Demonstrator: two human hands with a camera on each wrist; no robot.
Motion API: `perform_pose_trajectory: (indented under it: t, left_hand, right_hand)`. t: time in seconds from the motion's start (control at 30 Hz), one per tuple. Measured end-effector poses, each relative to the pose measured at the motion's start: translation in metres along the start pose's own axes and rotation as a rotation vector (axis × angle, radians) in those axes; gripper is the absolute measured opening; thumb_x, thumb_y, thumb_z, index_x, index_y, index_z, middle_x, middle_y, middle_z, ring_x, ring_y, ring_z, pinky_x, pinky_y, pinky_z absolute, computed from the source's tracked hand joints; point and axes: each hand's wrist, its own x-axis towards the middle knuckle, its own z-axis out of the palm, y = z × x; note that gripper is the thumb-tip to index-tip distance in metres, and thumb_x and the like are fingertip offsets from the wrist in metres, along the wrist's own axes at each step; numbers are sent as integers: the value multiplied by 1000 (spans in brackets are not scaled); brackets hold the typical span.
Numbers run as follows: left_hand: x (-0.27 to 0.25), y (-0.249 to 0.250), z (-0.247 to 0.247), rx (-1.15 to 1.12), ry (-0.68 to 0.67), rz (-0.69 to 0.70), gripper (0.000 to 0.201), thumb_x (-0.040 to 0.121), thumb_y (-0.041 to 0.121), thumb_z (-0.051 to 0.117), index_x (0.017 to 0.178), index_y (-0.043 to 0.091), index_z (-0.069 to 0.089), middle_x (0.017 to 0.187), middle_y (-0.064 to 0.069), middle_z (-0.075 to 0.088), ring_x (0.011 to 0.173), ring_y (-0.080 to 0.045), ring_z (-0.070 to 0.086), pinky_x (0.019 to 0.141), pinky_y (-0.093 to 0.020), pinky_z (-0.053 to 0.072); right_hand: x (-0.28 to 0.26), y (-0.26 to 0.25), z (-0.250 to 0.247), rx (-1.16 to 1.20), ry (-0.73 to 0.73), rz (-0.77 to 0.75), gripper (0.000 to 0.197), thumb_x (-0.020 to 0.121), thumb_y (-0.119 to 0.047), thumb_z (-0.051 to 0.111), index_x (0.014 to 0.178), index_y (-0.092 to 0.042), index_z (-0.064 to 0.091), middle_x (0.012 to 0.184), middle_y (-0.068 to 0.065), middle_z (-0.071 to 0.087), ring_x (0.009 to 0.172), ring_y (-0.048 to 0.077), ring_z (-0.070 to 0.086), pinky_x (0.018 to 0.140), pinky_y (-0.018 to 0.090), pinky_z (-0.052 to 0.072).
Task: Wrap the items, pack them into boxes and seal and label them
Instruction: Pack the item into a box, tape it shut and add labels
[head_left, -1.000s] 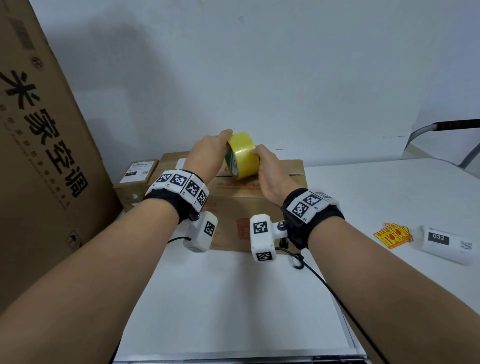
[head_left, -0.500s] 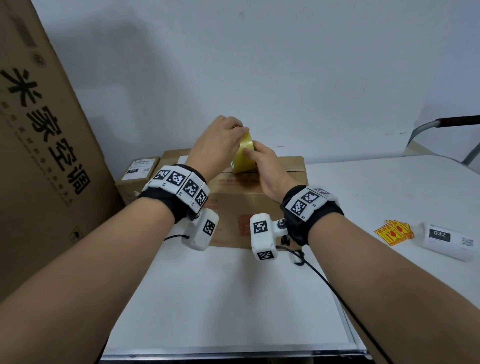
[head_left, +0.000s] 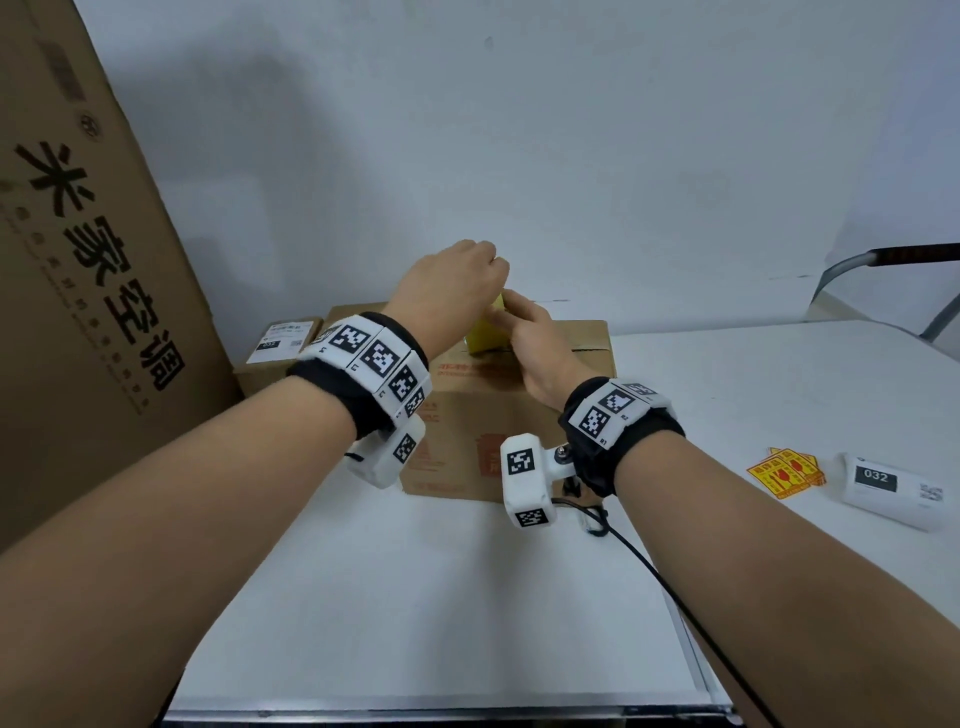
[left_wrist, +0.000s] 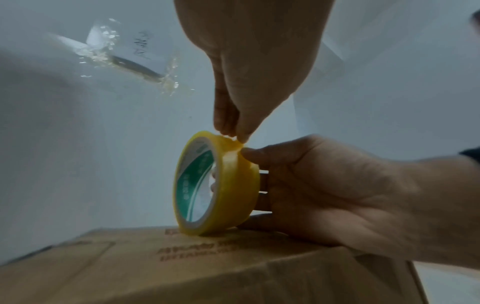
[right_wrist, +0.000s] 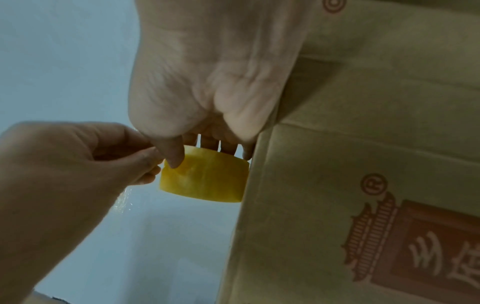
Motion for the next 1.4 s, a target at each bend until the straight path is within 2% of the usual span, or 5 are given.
perform_pose_trajectory:
  t: [0.17,0.5,0.63,0.83,1.4]
  left_hand:
    - [5,21,-15,216,-94,-6,23,96,-5,40,112,4,55,113,-11,54,104,-23,55,67,-27,38]
    - [3,12,-20,473,-219,67,16,77,12,63,74,27,60,71,13,53,58,-9,38,47,-23,22]
    - [3,9,-24,371,-144,118,11,90,8,56,95,16,61,92,2,58,77,-12,58,53,-24,30]
    - [2,6,-13,80,-31,19,23,97,1,43,112,8,59,114,-8,51,101,-23,54,67,-27,35]
    - [2,-5,23,-373,256,-41,11,97,12,55,98,8,65,98,-8,60,89,-24,54,70,-34,46]
  right_hand:
    - [-1,2,1,-14,3,-7,16,99,-16,52,102,-19,67,97,5,70,98,30,64,94,50,51]
    - [-2,2,2,-69,11,-14,16,98,-14,52,98,-19,66,108,18,69,110,42,59,102,55,44]
    - [-1,3,1,-61,-7,-45,14,99,-22,53,106,-23,66,108,8,70,104,31,61,99,49,47]
    - [1,4,-3,-24,-12,-75,16,101,-20,50,112,-19,61,100,-4,68,77,-5,64,72,11,50]
    - [6,7,-3,6,29,-37,27,101,-20,51,124,-9,59,102,-2,67,74,-9,64,66,8,47]
